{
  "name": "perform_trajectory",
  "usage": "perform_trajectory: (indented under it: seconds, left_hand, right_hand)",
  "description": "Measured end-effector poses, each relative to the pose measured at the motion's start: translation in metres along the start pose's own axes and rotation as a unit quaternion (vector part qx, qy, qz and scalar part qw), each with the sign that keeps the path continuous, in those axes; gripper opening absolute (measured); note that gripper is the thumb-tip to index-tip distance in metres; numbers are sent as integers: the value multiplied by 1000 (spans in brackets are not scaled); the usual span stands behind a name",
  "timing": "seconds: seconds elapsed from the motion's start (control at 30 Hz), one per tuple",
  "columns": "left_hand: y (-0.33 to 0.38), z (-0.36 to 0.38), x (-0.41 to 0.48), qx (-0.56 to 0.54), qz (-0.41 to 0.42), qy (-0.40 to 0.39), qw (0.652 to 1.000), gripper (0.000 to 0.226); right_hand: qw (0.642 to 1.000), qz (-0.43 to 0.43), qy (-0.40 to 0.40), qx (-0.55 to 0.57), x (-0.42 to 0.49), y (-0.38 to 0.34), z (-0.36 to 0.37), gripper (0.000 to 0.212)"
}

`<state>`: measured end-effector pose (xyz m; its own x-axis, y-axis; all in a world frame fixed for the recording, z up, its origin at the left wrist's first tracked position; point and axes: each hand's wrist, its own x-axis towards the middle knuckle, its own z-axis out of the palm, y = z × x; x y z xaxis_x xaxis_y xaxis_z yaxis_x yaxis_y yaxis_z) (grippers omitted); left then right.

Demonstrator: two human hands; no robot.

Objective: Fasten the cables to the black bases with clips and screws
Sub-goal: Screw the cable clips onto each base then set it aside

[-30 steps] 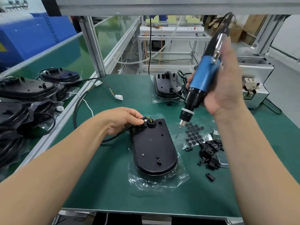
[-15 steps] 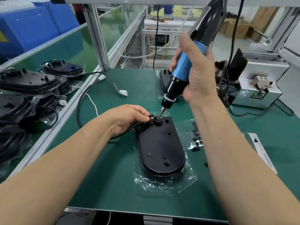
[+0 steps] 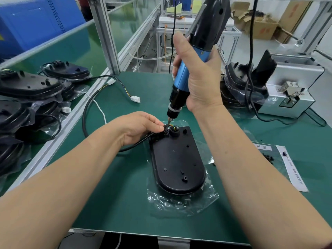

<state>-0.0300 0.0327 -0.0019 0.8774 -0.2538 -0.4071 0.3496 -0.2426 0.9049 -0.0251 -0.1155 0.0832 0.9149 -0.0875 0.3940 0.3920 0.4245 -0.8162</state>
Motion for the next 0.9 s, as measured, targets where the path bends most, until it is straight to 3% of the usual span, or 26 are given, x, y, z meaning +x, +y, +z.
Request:
perform_trajectory:
  seconds: [0.9]
  left_hand:
    - [1, 1, 0, -42, 2, 4, 999, 13]
  right_hand:
    - [1000, -13, -11, -20, -3, 4, 5, 25]
